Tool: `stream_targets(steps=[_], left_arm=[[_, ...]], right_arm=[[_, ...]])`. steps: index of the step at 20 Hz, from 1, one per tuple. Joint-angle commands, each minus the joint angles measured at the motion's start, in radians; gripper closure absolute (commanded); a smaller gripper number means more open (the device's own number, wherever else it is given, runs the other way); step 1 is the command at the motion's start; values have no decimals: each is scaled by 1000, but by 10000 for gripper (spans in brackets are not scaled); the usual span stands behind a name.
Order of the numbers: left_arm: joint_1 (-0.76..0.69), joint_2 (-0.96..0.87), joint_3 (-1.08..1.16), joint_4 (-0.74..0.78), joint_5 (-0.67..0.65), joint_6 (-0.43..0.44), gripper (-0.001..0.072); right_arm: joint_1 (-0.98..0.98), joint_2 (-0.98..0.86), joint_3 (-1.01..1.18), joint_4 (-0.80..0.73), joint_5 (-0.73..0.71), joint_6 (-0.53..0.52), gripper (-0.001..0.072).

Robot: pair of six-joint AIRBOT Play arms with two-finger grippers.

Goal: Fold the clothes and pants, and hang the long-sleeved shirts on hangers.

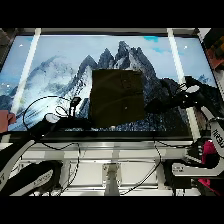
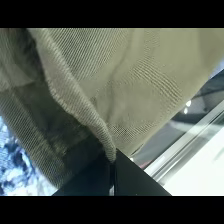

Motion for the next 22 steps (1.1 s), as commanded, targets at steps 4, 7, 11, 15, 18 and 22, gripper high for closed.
stream_targets(steps=[4,7,11,15,18,22], left_arm=[[1,97,46,-14,-5,0,692],[1,101,47,-17,-6,0,692],[1,101,47,-17,-5,-7,692],[1,101,47,-18,-5,-7,692],[1,101,47,-18,-5,-7,692],[1,101,47,-18,-5,-7,692]], right_arm=[[1,-72,0,-75,-48,22,358],[1,-107,1,-108,-64,0,358],[1,-109,14,-167,-80,-4,320],[20,-135,14,-130,-82,-32,320],[58,-143,14,-108,-80,-60,320],[112,-144,14,-108,-111,-67,321]])
